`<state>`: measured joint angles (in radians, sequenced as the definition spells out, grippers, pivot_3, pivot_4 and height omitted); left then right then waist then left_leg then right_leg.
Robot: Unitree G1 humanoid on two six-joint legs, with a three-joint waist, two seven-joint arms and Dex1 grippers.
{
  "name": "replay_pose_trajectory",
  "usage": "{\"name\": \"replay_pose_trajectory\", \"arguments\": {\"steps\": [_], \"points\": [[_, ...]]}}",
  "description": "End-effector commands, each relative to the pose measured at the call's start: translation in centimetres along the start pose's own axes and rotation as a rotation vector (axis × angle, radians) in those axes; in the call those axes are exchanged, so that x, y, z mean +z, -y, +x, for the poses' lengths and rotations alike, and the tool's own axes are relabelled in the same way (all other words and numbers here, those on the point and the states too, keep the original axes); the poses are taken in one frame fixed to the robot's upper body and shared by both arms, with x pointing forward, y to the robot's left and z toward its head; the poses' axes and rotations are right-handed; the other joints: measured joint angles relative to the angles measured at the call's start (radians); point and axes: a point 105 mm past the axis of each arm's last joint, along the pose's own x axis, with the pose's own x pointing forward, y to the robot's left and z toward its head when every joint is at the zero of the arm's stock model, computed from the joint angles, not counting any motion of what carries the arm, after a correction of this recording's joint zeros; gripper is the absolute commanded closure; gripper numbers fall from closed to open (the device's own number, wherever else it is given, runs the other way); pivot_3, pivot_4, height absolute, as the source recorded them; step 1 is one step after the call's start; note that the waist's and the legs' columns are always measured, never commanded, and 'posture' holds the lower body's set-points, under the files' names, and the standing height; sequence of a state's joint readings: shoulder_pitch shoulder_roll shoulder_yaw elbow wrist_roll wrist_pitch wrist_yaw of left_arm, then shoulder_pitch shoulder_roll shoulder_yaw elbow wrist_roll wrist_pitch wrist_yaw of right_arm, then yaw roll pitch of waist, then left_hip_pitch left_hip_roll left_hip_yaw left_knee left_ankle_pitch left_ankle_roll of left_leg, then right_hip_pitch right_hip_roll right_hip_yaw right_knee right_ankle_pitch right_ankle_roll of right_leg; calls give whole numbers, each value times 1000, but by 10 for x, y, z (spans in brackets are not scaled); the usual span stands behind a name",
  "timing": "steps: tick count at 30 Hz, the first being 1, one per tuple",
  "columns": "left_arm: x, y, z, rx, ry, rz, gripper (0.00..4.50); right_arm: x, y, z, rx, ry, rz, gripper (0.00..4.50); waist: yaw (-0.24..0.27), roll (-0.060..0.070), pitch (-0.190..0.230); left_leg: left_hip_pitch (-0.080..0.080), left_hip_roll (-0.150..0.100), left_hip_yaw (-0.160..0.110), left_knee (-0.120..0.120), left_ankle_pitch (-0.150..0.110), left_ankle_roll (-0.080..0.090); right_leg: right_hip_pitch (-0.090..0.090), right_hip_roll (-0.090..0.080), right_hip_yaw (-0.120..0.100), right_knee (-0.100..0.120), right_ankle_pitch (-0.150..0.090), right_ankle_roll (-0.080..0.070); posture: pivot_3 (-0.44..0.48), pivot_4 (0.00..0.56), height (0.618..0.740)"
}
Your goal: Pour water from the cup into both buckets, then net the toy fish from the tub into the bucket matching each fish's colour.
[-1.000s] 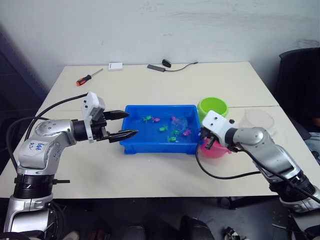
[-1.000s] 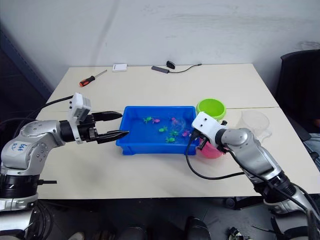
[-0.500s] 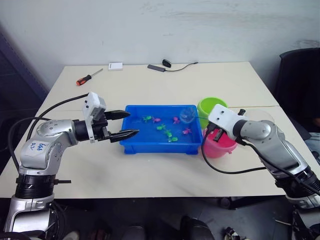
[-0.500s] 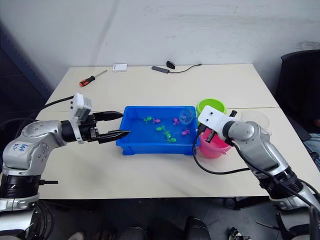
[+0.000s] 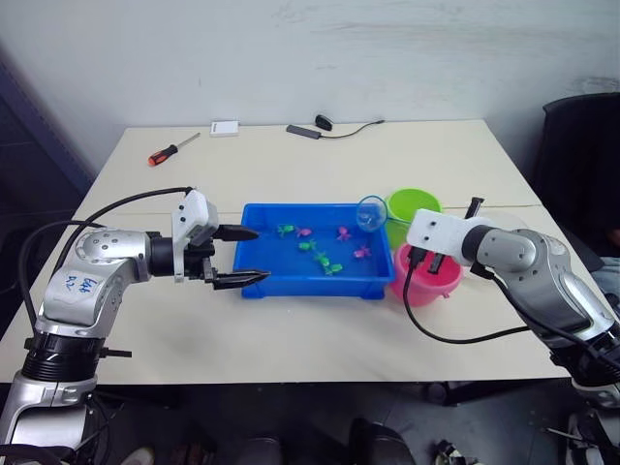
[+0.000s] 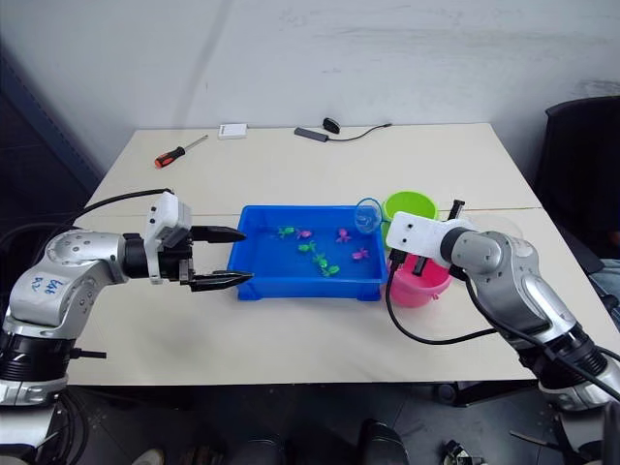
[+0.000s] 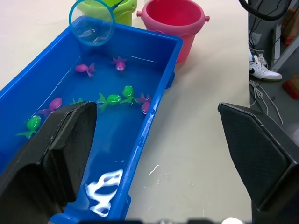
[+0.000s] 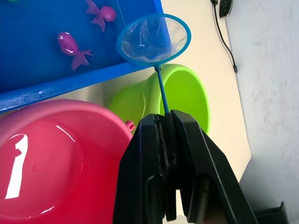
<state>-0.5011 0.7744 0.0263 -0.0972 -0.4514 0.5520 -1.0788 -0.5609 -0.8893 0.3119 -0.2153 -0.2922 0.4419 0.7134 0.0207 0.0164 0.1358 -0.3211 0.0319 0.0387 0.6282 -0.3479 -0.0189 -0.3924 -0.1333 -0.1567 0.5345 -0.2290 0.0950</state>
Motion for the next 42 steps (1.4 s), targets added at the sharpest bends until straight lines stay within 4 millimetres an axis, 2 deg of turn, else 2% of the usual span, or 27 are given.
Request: {"name": "replay_pose_trajectory", "arguments": {"steps": [1, 16, 22, 27, 33, 39, 42], "points": [[5, -3, -4, 18, 12, 25, 18, 7, 0, -5, -5, 22, -102, 4500, 0, 0, 0, 0, 0, 0, 0, 0, 0, 0, 0, 0, 0, 0, 0, 0, 150, 740], [7, -6, -4, 38, 36, 22, 18, 17, -19, 4, -5, 71, -353, 4500, -3, 0, 0, 0, 0, 0, 0, 1, -1, 0, 0, 0, 0, 0, 0, 0, 150, 740], [8, -6, -5, 44, 40, 23, 18, 16, -30, 4, 35, 87, -367, 4500, -4, 0, 0, 0, 0, 0, 0, 1, -2, 0, 0, 0, 0, 0, 0, 0, 150, 740], [8, -6, -4, 44, 43, 22, 18, 23, -21, 1, 1, 106, -341, 4500, -7, 0, 0, 0, 0, 0, 0, 1, -2, 0, 0, 0, 1, 0, 0, 0, 150, 740], [8, -7, -3, 44, 47, 22, 18, 20, -7, 0, -54, 78, -375, 4500, -9, 0, 0, 1, 0, 0, 0, 1, -2, 0, 0, 0, 1, 0, 0, 0, 150, 740], [8, -6, -2, 46, 50, 24, 18, 18, -3, 4, -83, 62, -423, 4500, -10, 0, 0, 1, 0, 0, 0, 1, -2, 1, 0, 0, 1, 0, 0, 0, 150, 740], [9, -7, -2, 50, 53, 26, 18, 17, -8, 6, -59, 61, -474, 4500, -10, 0, 0, 1, 0, 0, 0, 2, -2, 1, 0, 0, 1, 0, 0, 0, 150, 740]]}}
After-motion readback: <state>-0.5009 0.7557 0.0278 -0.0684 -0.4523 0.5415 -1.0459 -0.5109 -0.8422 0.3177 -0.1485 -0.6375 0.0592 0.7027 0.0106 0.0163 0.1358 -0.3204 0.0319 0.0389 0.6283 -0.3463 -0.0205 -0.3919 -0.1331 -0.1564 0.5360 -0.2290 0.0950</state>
